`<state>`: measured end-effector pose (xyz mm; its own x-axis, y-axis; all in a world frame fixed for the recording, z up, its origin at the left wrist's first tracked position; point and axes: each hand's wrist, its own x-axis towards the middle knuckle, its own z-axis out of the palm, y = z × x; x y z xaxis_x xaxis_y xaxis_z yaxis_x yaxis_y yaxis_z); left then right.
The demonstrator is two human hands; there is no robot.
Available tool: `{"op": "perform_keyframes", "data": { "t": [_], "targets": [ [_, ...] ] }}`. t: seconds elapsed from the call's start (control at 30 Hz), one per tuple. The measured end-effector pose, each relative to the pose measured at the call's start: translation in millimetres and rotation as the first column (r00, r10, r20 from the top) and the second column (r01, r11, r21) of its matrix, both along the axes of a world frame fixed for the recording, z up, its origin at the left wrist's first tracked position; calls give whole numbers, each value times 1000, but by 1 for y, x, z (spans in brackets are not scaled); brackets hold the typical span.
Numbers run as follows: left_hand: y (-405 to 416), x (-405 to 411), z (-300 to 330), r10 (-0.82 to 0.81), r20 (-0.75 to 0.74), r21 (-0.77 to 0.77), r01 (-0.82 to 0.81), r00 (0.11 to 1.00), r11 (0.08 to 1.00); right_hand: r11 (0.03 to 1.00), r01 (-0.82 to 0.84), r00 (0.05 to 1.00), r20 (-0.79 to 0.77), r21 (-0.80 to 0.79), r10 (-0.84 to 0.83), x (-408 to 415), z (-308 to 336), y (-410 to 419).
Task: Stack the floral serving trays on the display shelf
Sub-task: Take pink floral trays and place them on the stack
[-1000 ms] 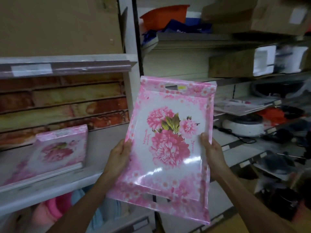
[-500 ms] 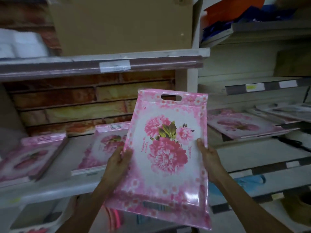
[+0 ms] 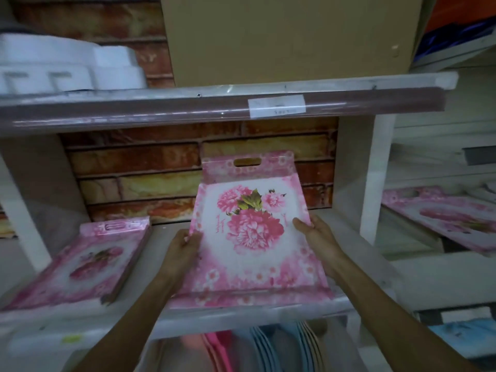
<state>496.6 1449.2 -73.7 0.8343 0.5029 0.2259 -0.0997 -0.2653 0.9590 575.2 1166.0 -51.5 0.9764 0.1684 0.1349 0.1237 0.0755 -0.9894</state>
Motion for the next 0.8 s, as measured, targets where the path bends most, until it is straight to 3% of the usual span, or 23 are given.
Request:
{"op": "perform_keyframes", "data": {
  "t": [0.17,0.57,0.8],
  "targets": [
    [42,26,-3,-4,-34,-20,4,999,1000,988,-18,999,34,-153,24,16,-9,29],
    [60,54,-33,79,-177,350,-12,981,937,947,13,999,-35,-320,-25,46,-49,55],
    [70,66,-50,131,-206,418,-33,970,908,941,13,998,-51,-337,-32,57,-63,65]
  ]
}}
